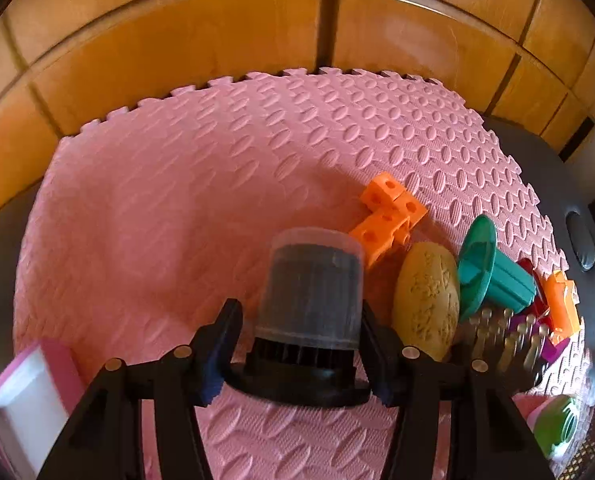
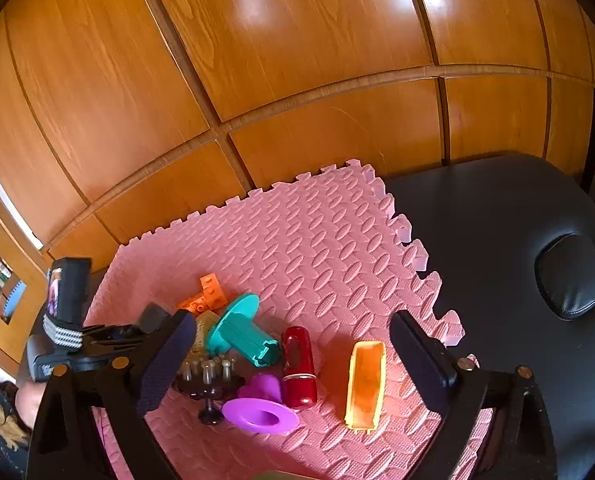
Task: Organize rigid objects
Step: 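Grasp the black cylinder with the left gripper while the right gripper approaches the green plug toy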
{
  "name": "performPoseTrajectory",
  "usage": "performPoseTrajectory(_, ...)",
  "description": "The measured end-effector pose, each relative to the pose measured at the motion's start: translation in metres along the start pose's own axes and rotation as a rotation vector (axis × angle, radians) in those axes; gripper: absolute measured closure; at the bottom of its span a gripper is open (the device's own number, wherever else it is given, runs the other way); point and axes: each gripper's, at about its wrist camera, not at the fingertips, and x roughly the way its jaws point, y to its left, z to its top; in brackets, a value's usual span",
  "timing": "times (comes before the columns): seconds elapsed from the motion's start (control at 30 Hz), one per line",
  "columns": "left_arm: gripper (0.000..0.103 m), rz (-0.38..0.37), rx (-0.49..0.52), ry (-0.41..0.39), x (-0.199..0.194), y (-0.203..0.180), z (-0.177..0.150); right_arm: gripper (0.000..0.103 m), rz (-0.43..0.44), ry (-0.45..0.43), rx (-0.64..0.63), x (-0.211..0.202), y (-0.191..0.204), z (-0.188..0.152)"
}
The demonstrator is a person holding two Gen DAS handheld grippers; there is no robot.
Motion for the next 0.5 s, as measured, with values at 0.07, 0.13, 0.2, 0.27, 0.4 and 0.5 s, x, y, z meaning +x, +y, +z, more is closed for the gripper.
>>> performPoseTrajectory(0.07, 0.046, 0.007, -0.009, -0.022, -0.009, 0.003, -0.007, 0.010, -0.005, 0.001, 0.010, 0.000, -0.003, 0.000)
performPoseTrajectory(0.13, 0.046, 0.011, -0.018, -0.047, -0.022, 0.005, -0.017, 0.011, -0.012, 0.003, 0.019, 0.000, -0.006, 0.001)
performPoseTrajectory(0.2, 0.046, 0.005, -0.021, -0.067, -0.036, 0.007, -0.027, 0.011, -0.020, 0.007, 0.027, 0.001, -0.008, 0.001)
performPoseTrajectory(0.27, 0.046, 0.001, -0.025, -0.089, -0.052, 0.007, -0.039, 0.012, -0.025, 0.015, 0.031, 0.003, -0.010, 0.000)
performPoseTrajectory(0.4, 0.046, -0.008, -0.025, -0.122, -0.081, 0.005, -0.060, 0.012, -0.033, 0.036, 0.026, 0.008, -0.011, -0.002)
performPoseTrajectory(0.5, 0.046, -0.041, -0.037, -0.167, -0.106, 0.007, -0.080, 0.012, -0.026, 0.065, 0.023, 0.012, -0.011, -0.006)
